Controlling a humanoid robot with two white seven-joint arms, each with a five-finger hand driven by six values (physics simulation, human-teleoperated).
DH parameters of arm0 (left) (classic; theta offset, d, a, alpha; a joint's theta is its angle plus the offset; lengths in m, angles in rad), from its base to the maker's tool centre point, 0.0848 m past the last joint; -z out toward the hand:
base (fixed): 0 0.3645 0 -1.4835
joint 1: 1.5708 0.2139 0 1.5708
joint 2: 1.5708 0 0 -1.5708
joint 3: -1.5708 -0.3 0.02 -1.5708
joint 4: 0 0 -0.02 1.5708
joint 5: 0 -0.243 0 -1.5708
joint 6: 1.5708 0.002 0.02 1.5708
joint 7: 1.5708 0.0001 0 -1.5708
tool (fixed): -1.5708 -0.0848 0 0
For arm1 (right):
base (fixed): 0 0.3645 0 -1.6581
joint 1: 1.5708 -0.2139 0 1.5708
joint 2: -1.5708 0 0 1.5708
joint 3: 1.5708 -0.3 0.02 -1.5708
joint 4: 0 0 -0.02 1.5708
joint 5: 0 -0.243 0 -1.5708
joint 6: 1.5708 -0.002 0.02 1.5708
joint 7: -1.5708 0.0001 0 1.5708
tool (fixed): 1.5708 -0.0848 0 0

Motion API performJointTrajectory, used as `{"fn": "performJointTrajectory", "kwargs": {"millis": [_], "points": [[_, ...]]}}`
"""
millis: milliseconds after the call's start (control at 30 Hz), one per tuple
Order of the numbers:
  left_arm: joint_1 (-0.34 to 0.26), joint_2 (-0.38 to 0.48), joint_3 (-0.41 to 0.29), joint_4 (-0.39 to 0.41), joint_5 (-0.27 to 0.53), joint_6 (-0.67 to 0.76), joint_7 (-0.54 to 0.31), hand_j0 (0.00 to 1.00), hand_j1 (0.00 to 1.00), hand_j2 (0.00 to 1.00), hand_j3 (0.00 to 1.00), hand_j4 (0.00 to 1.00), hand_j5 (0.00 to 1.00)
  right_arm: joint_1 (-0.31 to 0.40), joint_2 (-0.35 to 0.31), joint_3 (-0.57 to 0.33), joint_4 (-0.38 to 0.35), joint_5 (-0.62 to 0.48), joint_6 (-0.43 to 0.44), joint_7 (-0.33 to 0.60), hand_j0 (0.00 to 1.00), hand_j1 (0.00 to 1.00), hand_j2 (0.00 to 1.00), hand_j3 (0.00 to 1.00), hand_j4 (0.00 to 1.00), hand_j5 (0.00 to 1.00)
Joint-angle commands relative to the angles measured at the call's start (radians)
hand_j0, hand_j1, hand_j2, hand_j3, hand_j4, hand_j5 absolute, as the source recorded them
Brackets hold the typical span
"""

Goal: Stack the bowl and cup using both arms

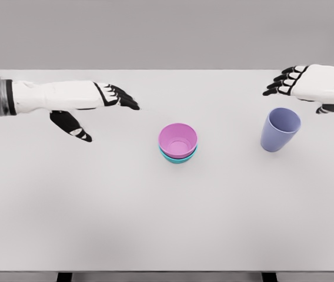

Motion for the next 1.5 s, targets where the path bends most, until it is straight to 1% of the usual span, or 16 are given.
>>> {"fn": "performJointTrajectory", "kwargs": {"millis": [0, 67, 133, 167, 233, 267, 300, 367, 400, 467, 533, 600, 800, 1100, 1467], "points": [[0.017, 0.121, 0.034, -0.007, 0.079, -0.002, 0.003, 1.0, 1.0, 1.0, 1.0, 1.0, 1.0, 0.0, 0.003, 0.02, 0.014, -0.003, 0.003, 0.0, 1.0, 1.0, 1.0, 1.0, 1.0, 1.0], [0.091, 0.169, 0.06, 0.004, 0.122, -0.002, 0.006, 1.0, 1.0, 1.0, 1.0, 1.0, 1.0, 0.0, 0.003, 0.055, 0.014, -0.003, 0.003, 0.0, 1.0, 1.0, 1.0, 1.0, 1.0, 1.0], [0.155, 0.181, 0.068, 0.03, 0.169, -0.002, 0.006, 1.0, 1.0, 1.0, 1.0, 1.0, 1.0, 0.002, 0.003, 0.058, 0.006, -0.006, 0.003, 0.0, 1.0, 1.0, 1.0, 1.0, 1.0, 1.0], [0.212, 0.181, 0.069, 0.07, 0.223, -0.002, 0.006, 1.0, 1.0, 1.0, 1.0, 1.0, 1.0, 0.005, 0.001, 0.058, 0.0, -0.006, 0.003, 0.0, 1.0, 1.0, 1.0, 1.0, 1.0, 1.0], [0.271, 0.178, 0.069, 0.117, 0.267, -0.002, 0.008, 1.0, 1.0, 1.0, 1.0, 1.0, 1.0, 0.006, 0.001, 0.061, -0.005, -0.006, 0.003, 0.0, 1.0, 1.0, 1.0, 1.0, 1.0, 1.0], [0.296, 0.178, 0.069, 0.122, 0.295, -0.002, 0.006, 1.0, 1.0, 1.0, 1.0, 1.0, 1.0, 0.006, 0.001, 0.072, -0.006, -0.006, 0.003, 0.0, 1.0, 1.0, 1.0, 1.0, 1.0, 1.0], [0.305, 0.178, 0.071, 0.125, 0.31, -0.002, 0.006, 1.0, 1.0, 1.0, 1.0, 1.0, 1.0, 0.006, 0.001, 0.08, -0.005, -0.007, 0.003, 0.0, 1.0, 1.0, 1.0, 1.0, 1.0, 1.0], [0.315, 0.179, 0.094, 0.134, 0.318, -0.002, 0.006, 1.0, 1.0, 1.0, 1.0, 1.0, 1.0, 0.011, 0.004, 0.083, 0.005, -0.007, 0.003, 0.0, 1.0, 1.0, 1.0, 1.0, 1.0, 1.0], [0.316, 0.178, 0.095, 0.159, 0.326, -0.002, 0.006, 1.0, 1.0, 1.0, 1.0, 1.0, 1.0, 0.011, 0.007, 0.098, 0.015, -0.007, 0.003, 0.0, 1.0, 1.0, 1.0, 1.0, 1.0, 1.0], [0.316, 0.176, 0.097, 0.163, 0.332, -0.002, 0.006, 1.0, 1.0, 1.0, 1.0, 1.0, 1.0, 0.009, 0.033, 0.103, 0.055, -0.006, 0.003, 0.0, 1.0, 1.0, 1.0, 1.0, 1.0, 1.0], [0.318, 0.176, 0.097, 0.163, 0.34, -0.002, 0.006, 1.0, 1.0, 1.0, 1.0, 1.0, 1.0, 0.009, 0.039, 0.104, 0.087, -0.004, 0.003, 0.0, 1.0, 1.0, 1.0, 1.0, 1.0, 1.0], [0.33, 0.175, 0.097, 0.163, 0.346, -0.002, 0.006, 1.0, 1.0, 1.0, 1.0, 1.0, 1.0, 0.008, 0.041, 0.103, 0.092, -0.004, 0.003, 0.0, 1.0, 1.0, 1.0, 1.0, 1.0, 1.0], [0.335, 0.167, 0.1, 0.163, 0.346, -0.002, 0.006, 1.0, 1.0, 1.0, 1.0, 1.0, 1.0, 0.006, 0.047, 0.103, 0.094, -0.004, 0.003, 0.0, 1.0, 1.0, 1.0, 1.0, 1.0, 1.0], [0.335, 0.166, 0.1, 0.162, 0.346, -0.002, 0.008, 1.0, 1.0, 1.0, 1.0, 1.0, 1.0, 0.005, 0.05, 0.111, 0.115, -0.003, 0.003, 0.0, 1.0, 1.0, 1.0, 1.0, 1.0, 1.0], [0.335, 0.159, 0.103, 0.156, 0.346, -0.002, 0.008, 1.0, 1.0, 1.0, 1.0, 1.0, 1.0, 0.005, 0.053, 0.126, 0.12, -0.003, 0.003, 0.0, 1.0, 1.0, 1.0, 1.0, 1.0, 1.0]]}}
